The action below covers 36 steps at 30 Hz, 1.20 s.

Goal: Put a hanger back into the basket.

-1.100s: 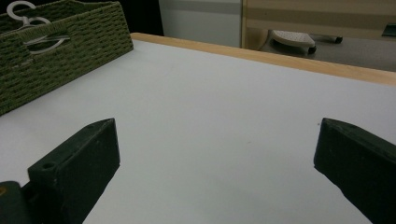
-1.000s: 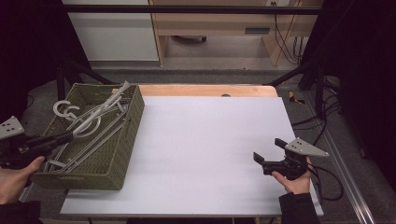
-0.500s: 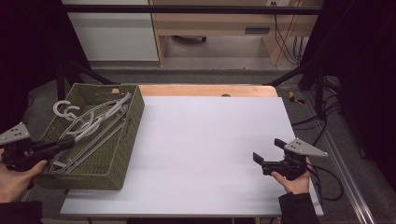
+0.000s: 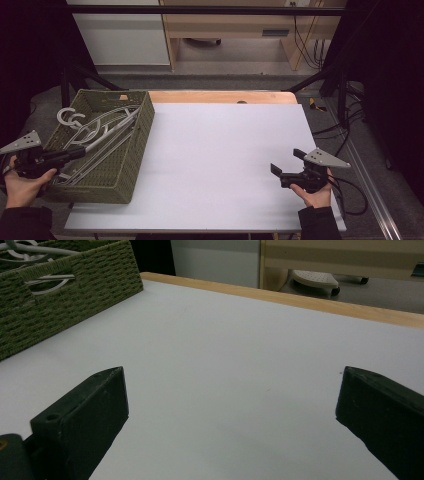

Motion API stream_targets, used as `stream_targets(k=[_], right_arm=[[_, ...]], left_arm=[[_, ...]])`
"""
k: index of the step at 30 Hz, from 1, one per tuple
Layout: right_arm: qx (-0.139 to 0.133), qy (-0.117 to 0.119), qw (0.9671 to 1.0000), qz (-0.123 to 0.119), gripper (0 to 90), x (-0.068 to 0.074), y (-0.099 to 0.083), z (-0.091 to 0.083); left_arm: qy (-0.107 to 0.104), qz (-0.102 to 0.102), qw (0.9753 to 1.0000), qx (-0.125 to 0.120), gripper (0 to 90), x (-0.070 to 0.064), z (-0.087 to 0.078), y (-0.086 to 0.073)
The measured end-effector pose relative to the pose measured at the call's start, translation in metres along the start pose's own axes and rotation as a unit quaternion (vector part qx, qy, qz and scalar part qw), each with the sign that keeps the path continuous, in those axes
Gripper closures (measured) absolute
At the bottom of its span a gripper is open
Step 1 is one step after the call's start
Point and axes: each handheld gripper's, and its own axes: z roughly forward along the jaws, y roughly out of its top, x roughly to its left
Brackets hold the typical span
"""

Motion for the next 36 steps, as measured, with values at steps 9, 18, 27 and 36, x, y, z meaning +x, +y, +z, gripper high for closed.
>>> stream_targets(k=[9,18,27,36], right_arm=[[0.003,0.000,1.0000,0.000,0.8,0.001,0.000,0.001],[0.006,0.001,1.0000,0.000,0.9,0.001,-0.001,0.002],[0.006,0.003,1.0000,0.001,0.9,0.001,-0.001,0.002],[0.005,0.003,1.0000,-0.001,1.0,0.001,-0.001,0.002]], left_arm=[[0.017,0.002,0.9995,0.028,81.3,0.012,-0.003,0.005],[0.119,0.029,0.9839,0.130,84.1,0.007,0.010,-0.009],[0.130,0.050,0.9804,0.139,60.6,-0.012,0.033,0.005],[0.168,0.070,0.9509,0.251,52.4,-0.026,0.078,0.010]])
